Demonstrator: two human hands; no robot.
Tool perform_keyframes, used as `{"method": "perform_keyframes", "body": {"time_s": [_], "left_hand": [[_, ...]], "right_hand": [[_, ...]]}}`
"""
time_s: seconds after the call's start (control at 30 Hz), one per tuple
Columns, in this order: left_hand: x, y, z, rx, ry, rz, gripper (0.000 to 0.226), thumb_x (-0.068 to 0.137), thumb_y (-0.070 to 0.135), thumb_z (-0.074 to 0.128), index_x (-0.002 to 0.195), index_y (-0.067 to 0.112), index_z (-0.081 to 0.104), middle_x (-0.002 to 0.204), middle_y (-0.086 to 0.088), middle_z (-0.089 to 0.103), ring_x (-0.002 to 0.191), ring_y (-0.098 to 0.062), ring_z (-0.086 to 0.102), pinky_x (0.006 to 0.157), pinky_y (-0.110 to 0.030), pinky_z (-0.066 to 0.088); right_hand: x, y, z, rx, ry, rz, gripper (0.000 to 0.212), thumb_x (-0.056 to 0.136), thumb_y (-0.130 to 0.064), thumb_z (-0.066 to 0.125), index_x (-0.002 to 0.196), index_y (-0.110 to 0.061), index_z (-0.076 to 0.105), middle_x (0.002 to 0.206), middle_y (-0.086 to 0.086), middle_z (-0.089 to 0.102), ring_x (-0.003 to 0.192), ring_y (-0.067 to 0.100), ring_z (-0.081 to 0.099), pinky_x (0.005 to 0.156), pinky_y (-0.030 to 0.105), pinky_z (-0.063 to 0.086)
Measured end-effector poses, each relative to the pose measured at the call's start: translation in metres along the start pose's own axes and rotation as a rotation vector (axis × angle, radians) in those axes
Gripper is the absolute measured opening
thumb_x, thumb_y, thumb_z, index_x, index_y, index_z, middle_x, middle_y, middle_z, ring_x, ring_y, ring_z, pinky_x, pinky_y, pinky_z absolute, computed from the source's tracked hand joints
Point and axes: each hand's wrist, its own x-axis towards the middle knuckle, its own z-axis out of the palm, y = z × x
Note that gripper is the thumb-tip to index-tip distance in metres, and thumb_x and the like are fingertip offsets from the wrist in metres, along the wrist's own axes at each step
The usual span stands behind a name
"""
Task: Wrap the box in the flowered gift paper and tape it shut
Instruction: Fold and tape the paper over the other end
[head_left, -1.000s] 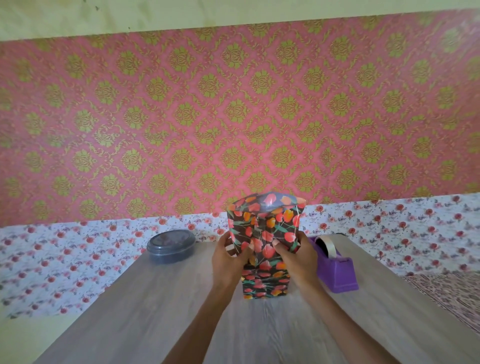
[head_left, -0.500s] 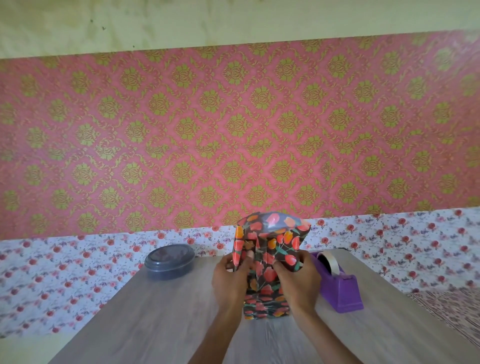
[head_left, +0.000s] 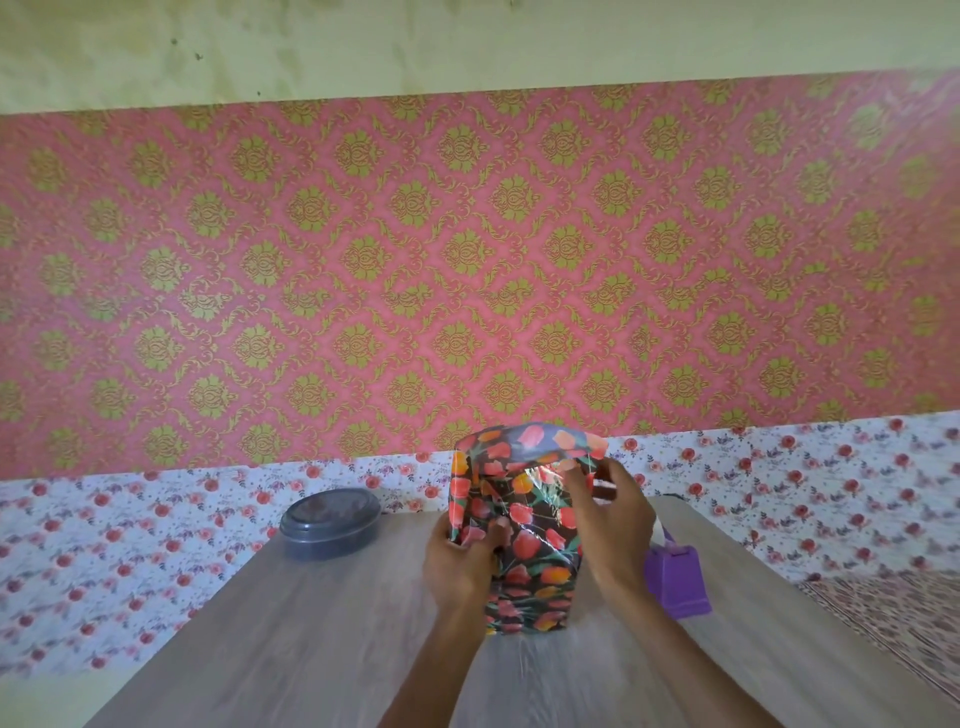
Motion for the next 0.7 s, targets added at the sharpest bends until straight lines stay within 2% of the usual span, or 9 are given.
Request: {"method": "perform_keyframes", "body": {"time_s": [0.07, 0.17, 0.27, 0.37, 0.43, 0.5, 0.57, 0.63, 0.7], "left_hand": [[-0.001, 0.003, 0.0, 0.008, 0.001, 0.003, 0.038, 0.067, 0.029, 0.087, 0.097, 0.028, 0.065, 0.092, 0.002, 0.073, 0.084, -0.021, 0.069, 0.083, -0.043, 0.058], [0.0, 0.006, 0.001, 0.023, 0.001, 0.013, 0.034, 0.068, 0.026, 0.086, 0.093, 0.03, 0.063, 0.089, 0.003, 0.072, 0.082, -0.019, 0.068, 0.08, -0.038, 0.058], [-0.003, 0.009, -0.001, 0.04, 0.017, 0.026, 0.033, 0.069, 0.024, 0.086, 0.093, 0.027, 0.063, 0.086, 0.004, 0.069, 0.08, -0.018, 0.067, 0.075, -0.031, 0.055], [-0.005, 0.011, -0.001, 0.051, 0.02, 0.027, 0.033, 0.071, 0.024, 0.085, 0.095, 0.027, 0.062, 0.089, 0.001, 0.069, 0.082, -0.021, 0.067, 0.078, -0.032, 0.055], [-0.006, 0.012, 0.0, 0.053, 0.012, 0.022, 0.035, 0.072, 0.024, 0.084, 0.101, 0.023, 0.064, 0.091, 0.001, 0.068, 0.083, -0.021, 0.066, 0.079, -0.032, 0.054], [-0.008, 0.014, 0.001, 0.065, 0.011, 0.028, 0.033, 0.074, 0.026, 0.082, 0.099, 0.024, 0.061, 0.089, 0.003, 0.065, 0.08, -0.018, 0.063, 0.076, -0.028, 0.05], [-0.009, 0.013, 0.0, 0.063, 0.01, 0.039, 0.033, 0.075, 0.027, 0.082, 0.099, 0.025, 0.059, 0.088, 0.003, 0.063, 0.078, -0.018, 0.062, 0.074, -0.027, 0.048], [-0.009, 0.013, 0.001, 0.048, -0.001, 0.041, 0.035, 0.073, 0.029, 0.083, 0.099, 0.025, 0.06, 0.087, 0.004, 0.064, 0.079, -0.018, 0.063, 0.074, -0.027, 0.049], [-0.011, 0.015, 0.0, 0.021, -0.017, 0.032, 0.037, 0.07, 0.032, 0.085, 0.095, 0.028, 0.058, 0.086, 0.005, 0.065, 0.078, -0.017, 0.064, 0.072, -0.026, 0.049]], "right_hand": [[0.01, -0.005, -0.002, -0.052, 0.018, -0.044, 0.026, 0.088, -0.044, 0.068, 0.083, -0.019, 0.067, 0.074, -0.008, 0.067, 0.07, 0.005, 0.064, 0.06, 0.025, 0.045], [0.022, -0.013, -0.007, -0.165, 0.041, -0.078, 0.038, 0.088, -0.041, 0.069, 0.061, -0.017, 0.06, 0.05, -0.01, 0.055, 0.044, 0.004, 0.048, 0.046, 0.021, 0.028], [0.031, -0.021, -0.009, -0.268, 0.081, -0.111, 0.036, 0.089, -0.034, 0.07, 0.058, -0.017, 0.064, 0.045, -0.011, 0.051, 0.041, 0.007, 0.047, 0.046, 0.019, 0.026], [0.033, -0.024, -0.008, -0.404, 0.083, -0.186, 0.036, 0.089, -0.031, 0.07, 0.057, -0.02, 0.057, 0.045, -0.012, 0.045, 0.041, 0.006, 0.043, 0.047, 0.02, 0.023], [0.032, -0.027, -0.008, -0.509, 0.047, -0.247, 0.024, 0.087, -0.027, 0.071, 0.066, -0.018, 0.063, 0.053, -0.011, 0.049, 0.043, 0.004, 0.042, 0.047, 0.02, 0.024], [0.033, -0.03, -0.008, -0.567, 0.026, -0.292, 0.011, 0.085, -0.028, 0.072, 0.09, -0.018, 0.071, 0.073, -0.004, 0.063, 0.057, 0.013, 0.055, 0.053, 0.022, 0.035], [0.04, -0.037, -0.009, -0.569, 0.013, -0.316, 0.032, 0.082, -0.027, 0.076, 0.112, -0.019, 0.066, 0.094, -0.002, 0.069, 0.079, 0.02, 0.065, 0.061, 0.027, 0.046], [0.051, -0.047, -0.007, -0.634, -0.071, -0.374, 0.039, 0.081, -0.025, 0.077, 0.118, -0.021, 0.066, 0.101, -0.003, 0.071, 0.089, 0.022, 0.066, 0.07, 0.033, 0.054], [0.062, -0.057, -0.002, -0.698, -0.231, -0.45, 0.029, 0.083, -0.023, 0.075, 0.111, -0.026, 0.071, 0.099, -0.006, 0.074, 0.091, 0.02, 0.067, 0.083, 0.039, 0.054]]}}
